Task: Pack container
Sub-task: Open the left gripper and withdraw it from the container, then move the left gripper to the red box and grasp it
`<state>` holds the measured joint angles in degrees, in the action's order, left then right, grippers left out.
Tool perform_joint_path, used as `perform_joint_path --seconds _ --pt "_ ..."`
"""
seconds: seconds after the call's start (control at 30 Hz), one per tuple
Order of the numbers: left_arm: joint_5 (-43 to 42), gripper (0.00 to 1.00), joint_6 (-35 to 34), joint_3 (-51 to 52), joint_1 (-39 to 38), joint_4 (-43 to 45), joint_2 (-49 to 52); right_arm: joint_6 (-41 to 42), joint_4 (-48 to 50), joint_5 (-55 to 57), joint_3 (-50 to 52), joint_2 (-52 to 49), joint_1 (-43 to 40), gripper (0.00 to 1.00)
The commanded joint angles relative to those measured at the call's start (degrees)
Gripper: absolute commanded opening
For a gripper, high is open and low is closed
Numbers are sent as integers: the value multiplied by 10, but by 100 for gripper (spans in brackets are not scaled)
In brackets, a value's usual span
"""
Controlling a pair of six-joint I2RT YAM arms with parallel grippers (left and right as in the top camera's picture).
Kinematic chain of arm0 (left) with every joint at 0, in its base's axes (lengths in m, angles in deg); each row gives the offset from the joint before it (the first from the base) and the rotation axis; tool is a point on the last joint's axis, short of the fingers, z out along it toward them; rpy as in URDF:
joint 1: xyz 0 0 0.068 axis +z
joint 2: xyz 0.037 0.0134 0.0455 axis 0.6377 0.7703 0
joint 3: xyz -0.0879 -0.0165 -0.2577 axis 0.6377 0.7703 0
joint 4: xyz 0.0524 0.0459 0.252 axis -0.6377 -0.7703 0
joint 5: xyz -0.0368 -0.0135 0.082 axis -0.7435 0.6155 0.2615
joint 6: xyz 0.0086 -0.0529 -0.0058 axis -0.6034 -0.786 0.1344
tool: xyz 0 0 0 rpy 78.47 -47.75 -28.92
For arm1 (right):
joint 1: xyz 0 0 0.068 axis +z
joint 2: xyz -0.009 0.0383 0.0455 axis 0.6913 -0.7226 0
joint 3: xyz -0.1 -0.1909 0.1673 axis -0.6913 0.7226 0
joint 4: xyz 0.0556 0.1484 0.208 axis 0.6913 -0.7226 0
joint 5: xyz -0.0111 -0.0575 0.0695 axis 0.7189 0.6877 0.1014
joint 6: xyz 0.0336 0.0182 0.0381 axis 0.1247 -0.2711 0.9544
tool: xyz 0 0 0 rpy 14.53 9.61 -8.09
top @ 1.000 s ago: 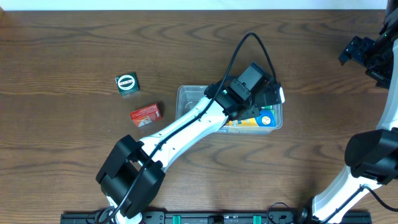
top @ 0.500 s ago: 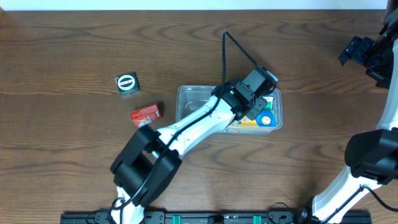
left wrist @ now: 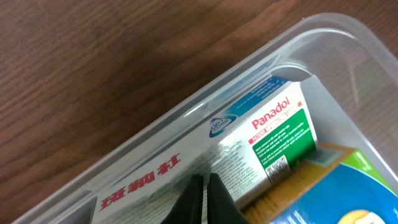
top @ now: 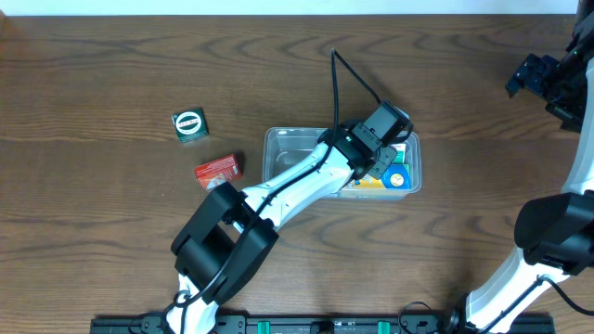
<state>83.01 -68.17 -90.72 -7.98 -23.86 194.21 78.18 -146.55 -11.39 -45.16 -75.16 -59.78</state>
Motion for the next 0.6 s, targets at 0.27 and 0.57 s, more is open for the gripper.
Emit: perform_joint_path --seconds 0.27,0.57 --pt "51 6 -5 -10 0 20 35 -6 0 8 -8 -2 -4 99" --pt "61 6 0 -12 0 33 3 -6 0 8 -8 -2 -4 99"
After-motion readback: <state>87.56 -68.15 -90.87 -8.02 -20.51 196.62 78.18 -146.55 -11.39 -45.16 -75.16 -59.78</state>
